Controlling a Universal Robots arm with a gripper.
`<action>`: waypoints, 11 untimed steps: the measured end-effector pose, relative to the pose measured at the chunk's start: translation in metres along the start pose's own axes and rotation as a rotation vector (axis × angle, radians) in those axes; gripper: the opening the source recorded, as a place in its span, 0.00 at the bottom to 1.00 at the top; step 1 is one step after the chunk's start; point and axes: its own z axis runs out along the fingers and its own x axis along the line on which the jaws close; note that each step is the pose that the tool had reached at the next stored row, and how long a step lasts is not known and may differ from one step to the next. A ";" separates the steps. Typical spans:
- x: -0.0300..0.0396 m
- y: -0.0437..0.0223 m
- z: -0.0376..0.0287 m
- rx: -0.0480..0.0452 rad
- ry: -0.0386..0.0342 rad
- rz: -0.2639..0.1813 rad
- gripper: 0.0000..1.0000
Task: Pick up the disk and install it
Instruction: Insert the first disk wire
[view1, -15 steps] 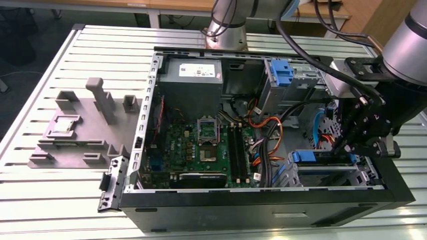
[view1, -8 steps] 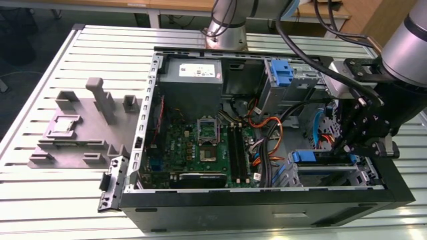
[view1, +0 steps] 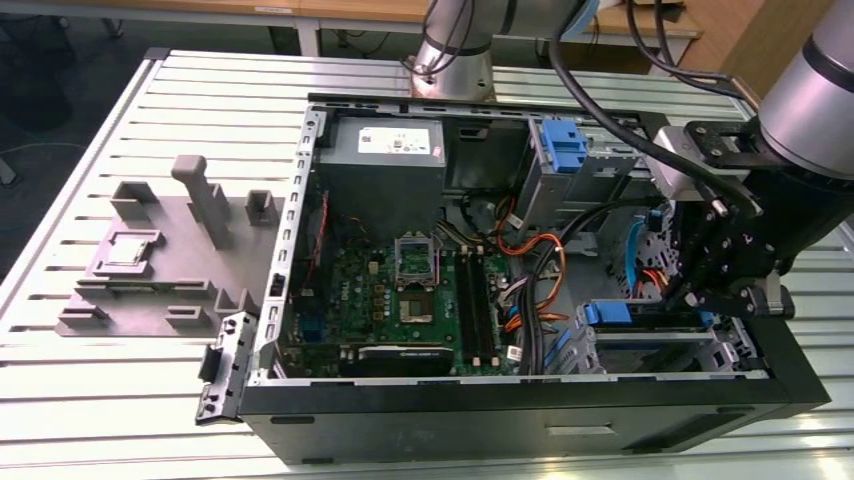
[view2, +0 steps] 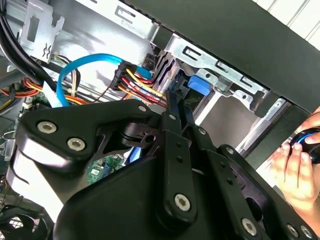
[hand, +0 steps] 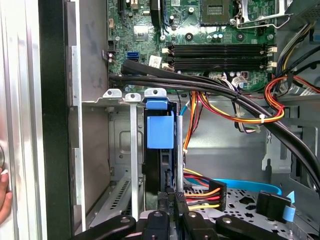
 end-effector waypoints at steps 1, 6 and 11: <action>0.0000 0.0000 0.0006 0.0000 -0.0001 0.000 0.17; 0.0000 0.0001 0.0012 -0.0001 -0.0008 0.001 0.17; -0.0001 0.0001 0.0013 -0.0001 -0.0011 0.001 0.17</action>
